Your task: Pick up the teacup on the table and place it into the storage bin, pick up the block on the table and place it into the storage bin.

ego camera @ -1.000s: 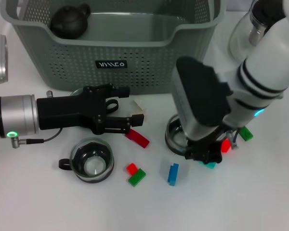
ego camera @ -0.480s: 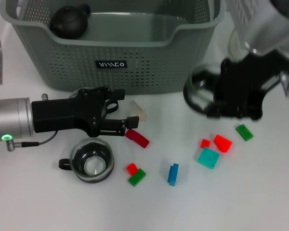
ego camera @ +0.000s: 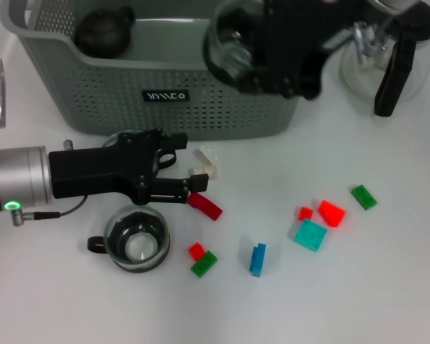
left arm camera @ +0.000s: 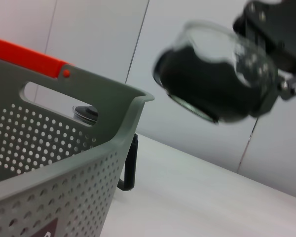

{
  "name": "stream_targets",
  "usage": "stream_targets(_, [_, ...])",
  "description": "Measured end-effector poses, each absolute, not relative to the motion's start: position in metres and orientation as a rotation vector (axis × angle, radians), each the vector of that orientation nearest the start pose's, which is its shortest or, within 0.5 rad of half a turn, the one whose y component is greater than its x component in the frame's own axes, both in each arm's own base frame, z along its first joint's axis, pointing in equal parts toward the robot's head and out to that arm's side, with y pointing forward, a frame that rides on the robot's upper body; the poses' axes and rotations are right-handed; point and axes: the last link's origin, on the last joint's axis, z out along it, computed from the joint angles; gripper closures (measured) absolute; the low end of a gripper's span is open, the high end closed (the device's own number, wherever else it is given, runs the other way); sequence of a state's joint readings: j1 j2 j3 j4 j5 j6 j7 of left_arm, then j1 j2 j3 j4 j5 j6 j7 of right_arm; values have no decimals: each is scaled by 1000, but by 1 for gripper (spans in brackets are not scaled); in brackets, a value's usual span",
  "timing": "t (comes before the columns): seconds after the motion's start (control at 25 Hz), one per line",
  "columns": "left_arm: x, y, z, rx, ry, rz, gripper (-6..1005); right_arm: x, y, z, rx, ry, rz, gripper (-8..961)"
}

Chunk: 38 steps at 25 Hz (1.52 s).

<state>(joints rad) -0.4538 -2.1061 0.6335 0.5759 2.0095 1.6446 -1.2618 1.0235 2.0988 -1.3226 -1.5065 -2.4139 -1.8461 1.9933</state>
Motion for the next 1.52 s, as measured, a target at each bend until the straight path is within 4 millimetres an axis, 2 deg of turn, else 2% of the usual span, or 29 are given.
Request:
stream_targets(0.16, [-278, 290, -19, -2736, -659, -830, 137, -14, 356, 8, -2929, -558, -356, 903])
stream_targets(0.24, [-278, 290, -20, -2735, -658, -831, 138, -16, 370, 3, -2883, -532, -296, 903])
stream_targets(0.32, [-278, 290, -20, -2735, -658, -831, 138, -16, 376, 1, -2865, -515, -271, 903])
stream_targets(0.44, [-278, 290, -20, -2733, -656, -831, 139, -8, 399, -11, -2808, -422, -199, 904])
stream_targets(0.56, [-277, 291, -19, -2733, -651, -832, 139, 8, 428, -24, -2736, -285, -140, 904])
stream_targets(0.76, [-276, 292, -19, -2734, -646, -833, 140, 33, 454, -39, -2656, -170, -126, 904])
stream_targets(0.96, [-276, 293, -19, -2735, -644, -834, 142, 49, 463, -51, -2623, -107, -140, 903])
stream_targets(1.12, [-276, 293, -19, -2734, -647, -835, 142, 54, 464, -53, -2620, -79, -145, 885])
stream_targets(1.52, [-277, 294, -19, -2727, -655, -826, 145, 61, 467, -49, -2589, -60, -193, 669])
